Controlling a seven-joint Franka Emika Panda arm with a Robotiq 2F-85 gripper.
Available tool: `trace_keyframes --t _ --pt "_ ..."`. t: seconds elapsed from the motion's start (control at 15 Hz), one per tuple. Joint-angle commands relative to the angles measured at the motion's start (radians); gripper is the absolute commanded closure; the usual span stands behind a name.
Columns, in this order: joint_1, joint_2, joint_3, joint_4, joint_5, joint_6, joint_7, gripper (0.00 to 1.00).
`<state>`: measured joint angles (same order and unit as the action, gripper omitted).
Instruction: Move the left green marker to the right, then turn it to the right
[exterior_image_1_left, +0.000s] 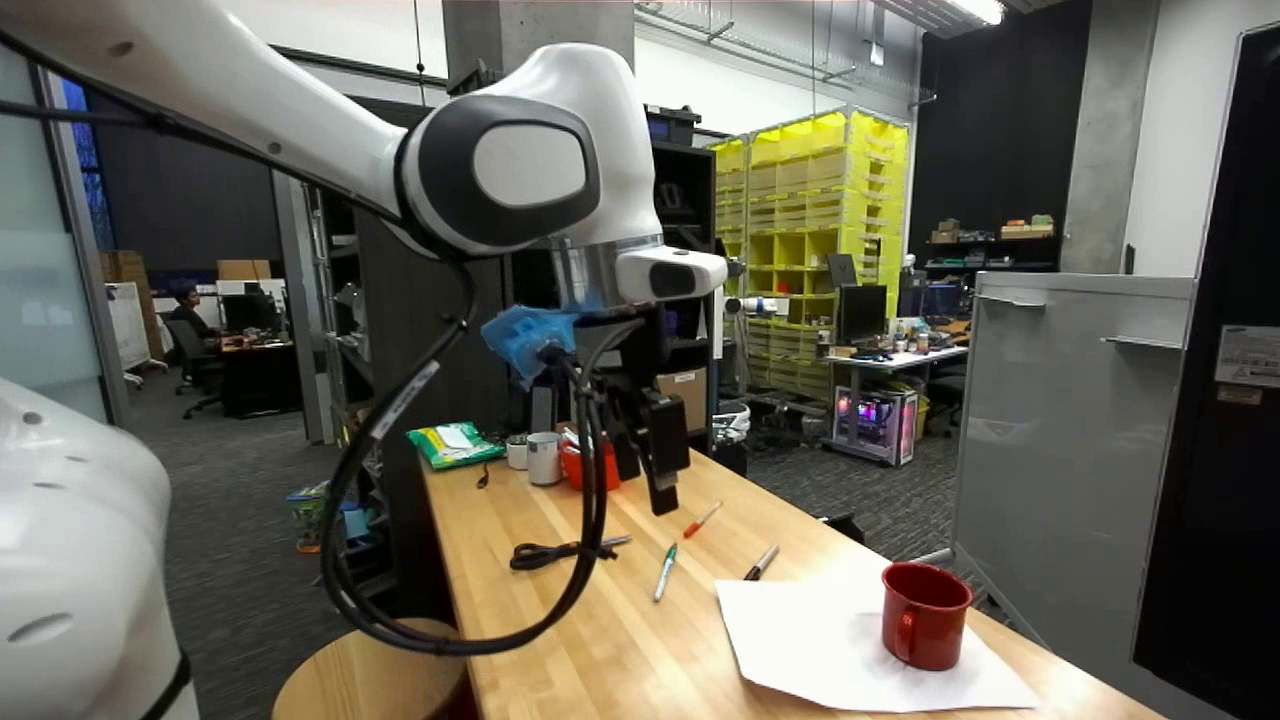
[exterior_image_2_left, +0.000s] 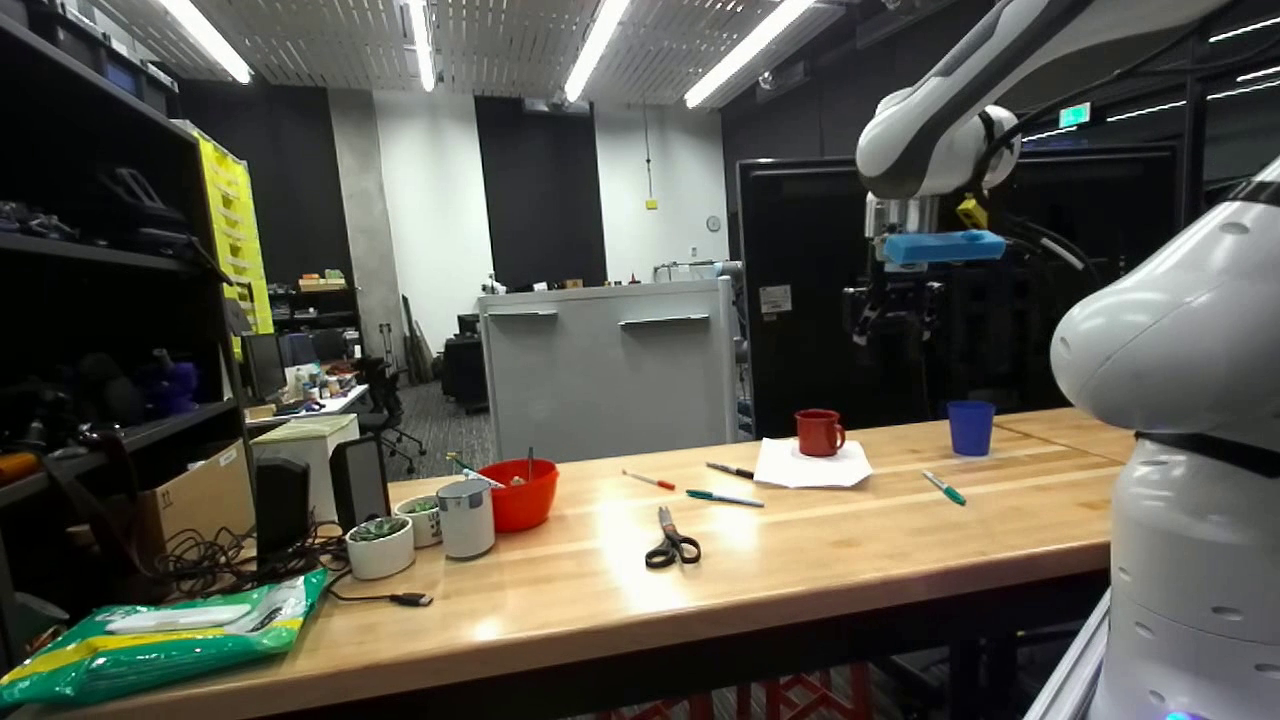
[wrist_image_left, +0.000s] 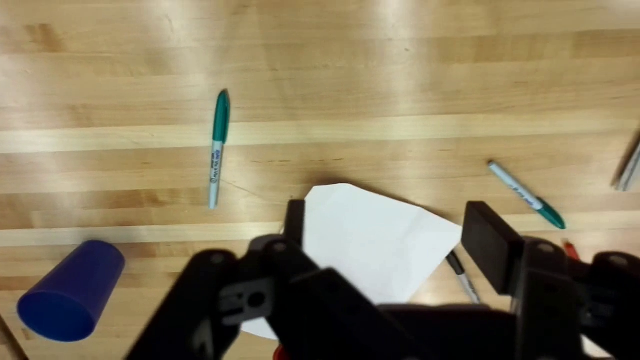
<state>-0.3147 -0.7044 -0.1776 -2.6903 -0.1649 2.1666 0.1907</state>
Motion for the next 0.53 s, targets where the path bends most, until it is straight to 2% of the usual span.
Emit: trace_keyframes --t 0.0,0.13,0.47 --pt "0.049 -0.056 0.017 -0.002 0.085 -0.066 -0.032 0.0" --pt "0.052 -0.052 0.032 -0.007 0.109 -0.061 0.001 0.0" --pt "0.047 -0.035 0.03 -0.008 0.106 -0.05 -0.015 0.0"
